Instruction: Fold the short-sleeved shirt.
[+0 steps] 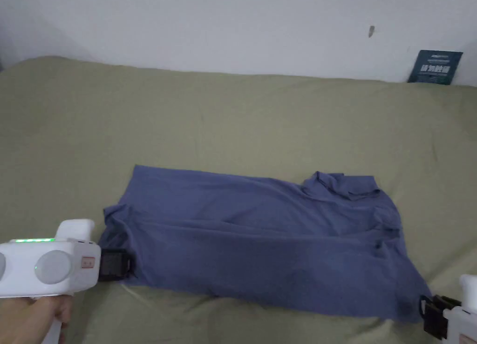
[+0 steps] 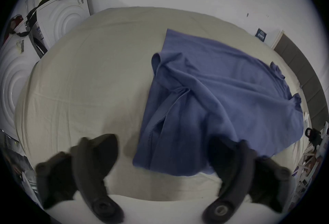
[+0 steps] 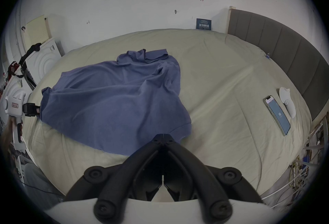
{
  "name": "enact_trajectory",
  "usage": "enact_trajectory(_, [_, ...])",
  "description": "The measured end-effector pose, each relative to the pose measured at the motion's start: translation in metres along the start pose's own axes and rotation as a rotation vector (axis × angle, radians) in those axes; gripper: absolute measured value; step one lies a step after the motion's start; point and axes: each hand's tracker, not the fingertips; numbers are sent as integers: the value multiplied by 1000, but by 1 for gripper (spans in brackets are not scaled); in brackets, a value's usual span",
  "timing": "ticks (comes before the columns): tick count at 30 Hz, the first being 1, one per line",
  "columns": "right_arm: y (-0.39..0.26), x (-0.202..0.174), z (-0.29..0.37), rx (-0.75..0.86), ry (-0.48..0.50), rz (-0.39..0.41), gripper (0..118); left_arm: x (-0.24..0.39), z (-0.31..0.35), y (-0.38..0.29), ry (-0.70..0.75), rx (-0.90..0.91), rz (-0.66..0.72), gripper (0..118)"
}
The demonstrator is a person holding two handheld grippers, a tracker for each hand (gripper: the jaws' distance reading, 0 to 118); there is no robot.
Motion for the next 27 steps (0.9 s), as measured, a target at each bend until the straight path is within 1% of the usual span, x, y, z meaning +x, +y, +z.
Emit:
enact_trajectory(1, [0,1,-2,-5,-3,-1,2,-2,6,-2,-15,-8,1,68])
enact_trajectory(2, [0,2,-3,-10,-1,-2,2,-1,9,-4,-14,-2,2,68])
enact_trajectory(3, [1,3,-4,-15,6,-7,2,-1,12,-5,-18,5,-7,59])
enact_trajectory(4, [1,4,-6,-17,7,-13,2,-1,15,-7,-33,3,-12,39])
enact_trajectory(5, [2,4,-8,-22,9,-17,2,-5,16,-5,-43,0,-10,6])
enact_trajectory(6, [3,4,-10,-23,10,-23,2,-4,18,-7,-42,13,-4,5])
enact_trajectory(7, [4,5,-11,-23,12,-29,9,-4,16,-5,-46,-3,-10,5])
enact_trajectory(8, [6,4,-14,-27,21,-34,37,-3,17,-7,-45,0,-11,5])
enact_trajectory(9, [7,3,-18,-44,33,-42,91,-4,16,-4,-41,2,-13,5])
enact_trajectory(10, [8,0,-24,-88,51,-47,111,-3,16,-4,-40,-1,-16,5])
enact_trajectory(11, [9,-1,-27,-79,57,-44,114,-3,16,-5,-37,-1,-16,5])
enact_trajectory(12, [9,-2,-32,-83,62,-41,110,-2,16,-5,-34,-1,-22,5])
enact_trajectory(14, [10,-7,-47,-150,34,-7,107,-2,16,-4,-32,-2,-24,5])
enact_trajectory(15, [11,-7,-56,-156,39,5,92,-2,16,-4,-32,-4,-21,5])
enact_trajectory(16, [12,-6,-59,-177,53,12,61,-2,16,-3,-34,-7,-18,5])
enact_trajectory(17, [13,-6,-60,-189,78,10,39,-3,16,-2,-35,-7,-15,5])
enact_trajectory(18, [12,-7,-57,-168,52,23,18,-3,16,-2,-37,-8,-13,5])
enact_trajectory(19, [14,-6,-53,-150,104,46,15,-3,18,-3,-39,-10,-13,5])
enact_trajectory(20, [15,-6,-49,-156,130,33,15,-3,19,-3,-38,-9,-15,5])
enact_trajectory(21, [16,-9,-44,-144,89,43,15,-1,20,-1,-33,-9,-25,5])
enact_trajectory(22, [17,-10,-39,-127,80,80,14,0,23,-2,-28,-8,-35,5])
enact_trajectory(27, [22,-6,-15,-117,85,80,14,3,48,-6,-5,26,-87,5])
